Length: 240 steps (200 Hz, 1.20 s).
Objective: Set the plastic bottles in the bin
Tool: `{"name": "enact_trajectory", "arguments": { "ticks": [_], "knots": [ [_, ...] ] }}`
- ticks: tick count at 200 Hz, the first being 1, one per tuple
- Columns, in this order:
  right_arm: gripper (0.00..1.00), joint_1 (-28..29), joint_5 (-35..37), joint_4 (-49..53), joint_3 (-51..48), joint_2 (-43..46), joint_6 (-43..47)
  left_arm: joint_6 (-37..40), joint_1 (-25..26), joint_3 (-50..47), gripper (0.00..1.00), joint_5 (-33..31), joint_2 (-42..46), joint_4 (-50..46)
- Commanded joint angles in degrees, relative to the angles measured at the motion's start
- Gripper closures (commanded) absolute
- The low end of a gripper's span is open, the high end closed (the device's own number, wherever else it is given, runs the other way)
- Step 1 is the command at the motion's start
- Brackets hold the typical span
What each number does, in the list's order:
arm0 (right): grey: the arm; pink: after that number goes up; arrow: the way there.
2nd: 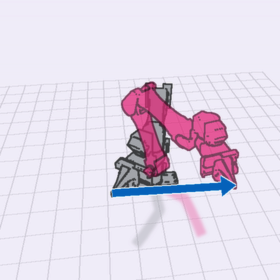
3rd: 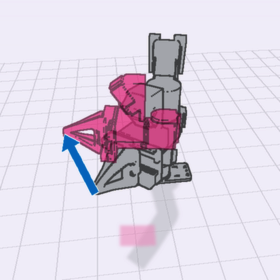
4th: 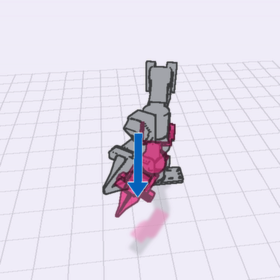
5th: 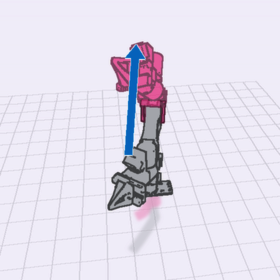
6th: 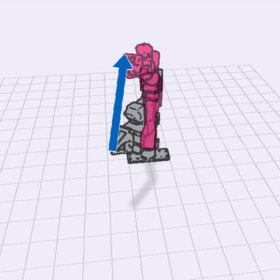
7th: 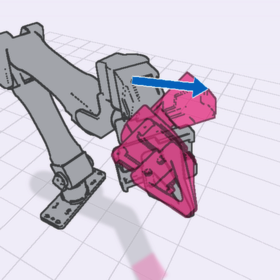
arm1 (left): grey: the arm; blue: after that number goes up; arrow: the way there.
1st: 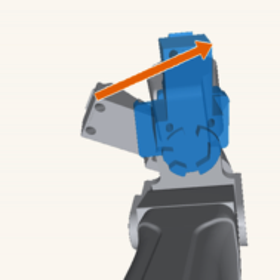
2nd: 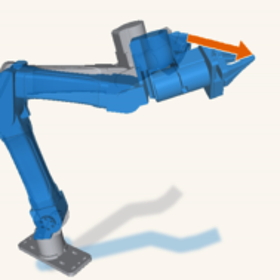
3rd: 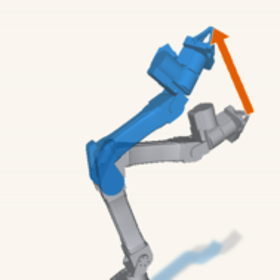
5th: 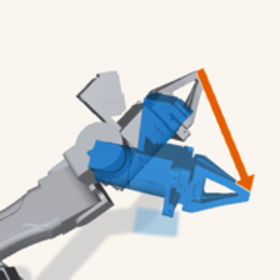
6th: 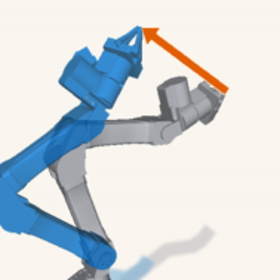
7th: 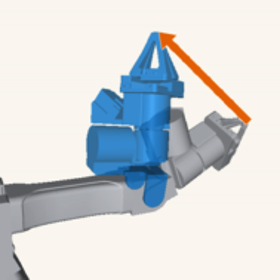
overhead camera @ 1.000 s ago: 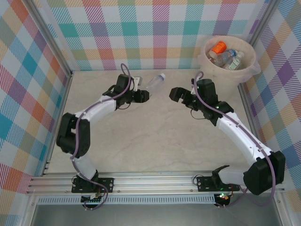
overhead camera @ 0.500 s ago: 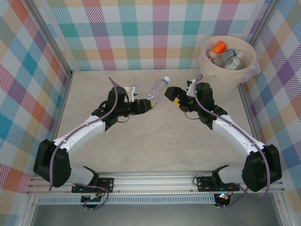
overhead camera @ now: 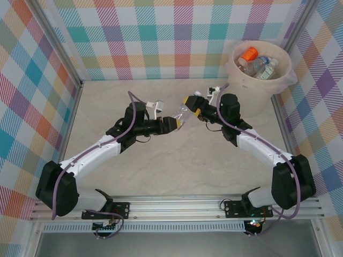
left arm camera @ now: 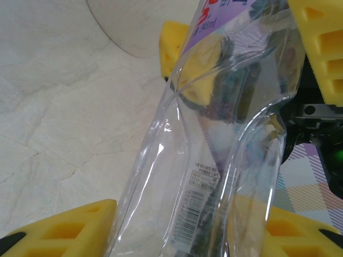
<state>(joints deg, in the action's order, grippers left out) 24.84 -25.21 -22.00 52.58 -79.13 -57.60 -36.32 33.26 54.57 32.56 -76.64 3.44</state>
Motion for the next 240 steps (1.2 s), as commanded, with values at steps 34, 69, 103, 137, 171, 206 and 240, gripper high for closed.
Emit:
{"name": "enact_trajectory", "arguments": {
  "ticks": [34, 69, 103, 137, 171, 206, 240],
  "knots": [
    [0.40, 0.25, 1.13, -0.41, 0.02, 2.09, 3.32, 0.77, 0.67, -1.28, 0.30, 2.47, 0.60, 4.04],
    [0.44, -4.26, 1.95, 8.09, 3.16, 5.25, 7.73, 0.67, 0.67, -1.34, 0.00, 2.18, 2.97, 6.48],
    [0.44, -17.19, 2.92, 25.86, 17.50, 7.73, 19.00, 3.31, 0.50, -1.52, 0.00, -7.02, 6.17, 2.46],
    [0.43, -27.86, 5.79, 34.76, 33.52, 2.73, 24.58, 4.28, 0.32, -2.01, 0.00, -12.03, 5.69, -0.72],
    [0.42, -33.33, 8.71, 41.61, 48.59, -6.76, 28.50, 5.00, 0.23, -1.22, 0.00, -13.00, 4.19, -2.60],
    [0.42, -37.46, 10.87, 48.29, 59.65, -14.99, 30.56, 7.43, 0.23, -0.25, 0.00, -14.46, 4.22, -6.39],
    [0.41, -40.13, 15.06, 55.64, 67.96, -20.41, 34.52, 9.24, 0.10, -0.24, 0.00, -16.50, 5.00, -8.90]
  ]
}}
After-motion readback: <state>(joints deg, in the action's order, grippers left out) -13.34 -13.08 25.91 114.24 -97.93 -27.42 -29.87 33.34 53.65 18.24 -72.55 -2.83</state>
